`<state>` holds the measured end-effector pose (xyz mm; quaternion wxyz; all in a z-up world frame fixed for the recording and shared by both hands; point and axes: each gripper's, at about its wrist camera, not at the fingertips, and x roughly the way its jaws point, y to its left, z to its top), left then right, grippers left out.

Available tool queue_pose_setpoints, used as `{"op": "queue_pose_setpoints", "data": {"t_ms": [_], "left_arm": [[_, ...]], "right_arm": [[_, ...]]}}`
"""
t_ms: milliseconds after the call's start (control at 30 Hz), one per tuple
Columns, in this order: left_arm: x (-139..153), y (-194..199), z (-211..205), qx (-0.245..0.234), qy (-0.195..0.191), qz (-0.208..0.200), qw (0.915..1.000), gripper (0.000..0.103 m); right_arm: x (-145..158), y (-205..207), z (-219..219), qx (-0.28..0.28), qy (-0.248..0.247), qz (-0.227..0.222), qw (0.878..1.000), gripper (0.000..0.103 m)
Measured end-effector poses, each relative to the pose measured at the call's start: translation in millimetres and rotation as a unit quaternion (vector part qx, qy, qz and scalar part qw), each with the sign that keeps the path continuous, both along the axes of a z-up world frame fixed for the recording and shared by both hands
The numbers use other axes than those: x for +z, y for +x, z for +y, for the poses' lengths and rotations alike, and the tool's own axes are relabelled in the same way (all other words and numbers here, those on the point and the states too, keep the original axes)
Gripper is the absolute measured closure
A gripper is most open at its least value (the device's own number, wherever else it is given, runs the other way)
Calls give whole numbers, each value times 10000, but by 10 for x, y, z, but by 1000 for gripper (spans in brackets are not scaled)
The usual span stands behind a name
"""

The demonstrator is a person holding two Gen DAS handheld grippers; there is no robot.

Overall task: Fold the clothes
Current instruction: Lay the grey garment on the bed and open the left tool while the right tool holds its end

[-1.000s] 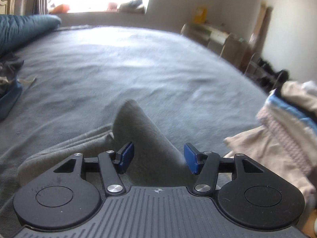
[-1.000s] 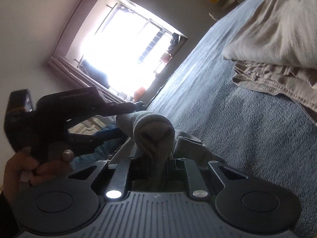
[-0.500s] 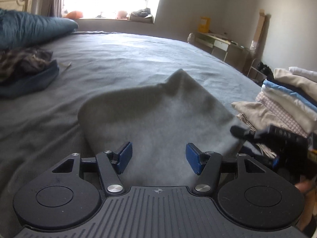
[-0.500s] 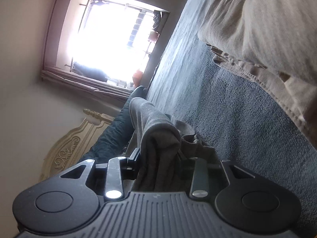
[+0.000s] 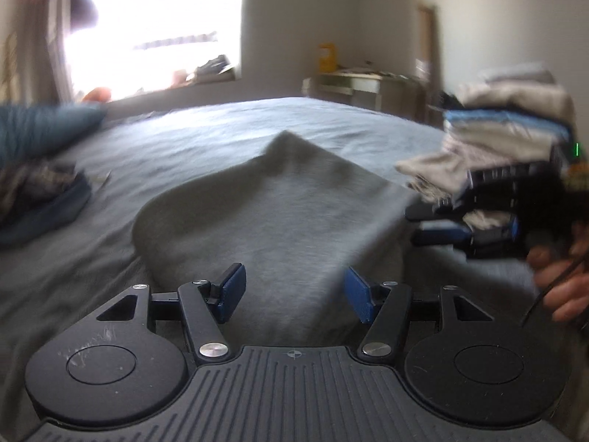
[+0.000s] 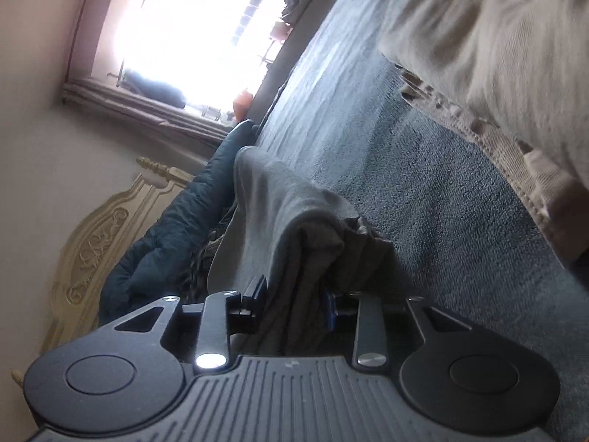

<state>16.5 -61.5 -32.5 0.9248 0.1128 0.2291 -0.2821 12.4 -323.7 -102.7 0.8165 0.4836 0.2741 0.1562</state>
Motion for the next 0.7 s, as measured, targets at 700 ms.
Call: {"op": "queue_pose_setpoints", "data": {"t_ms": [700], "left_arm": [[-284,153,-786,-898,1893,-664,9755,58]], "right_arm": [[-183,175,-56,276,388,210,9986,91]]}}
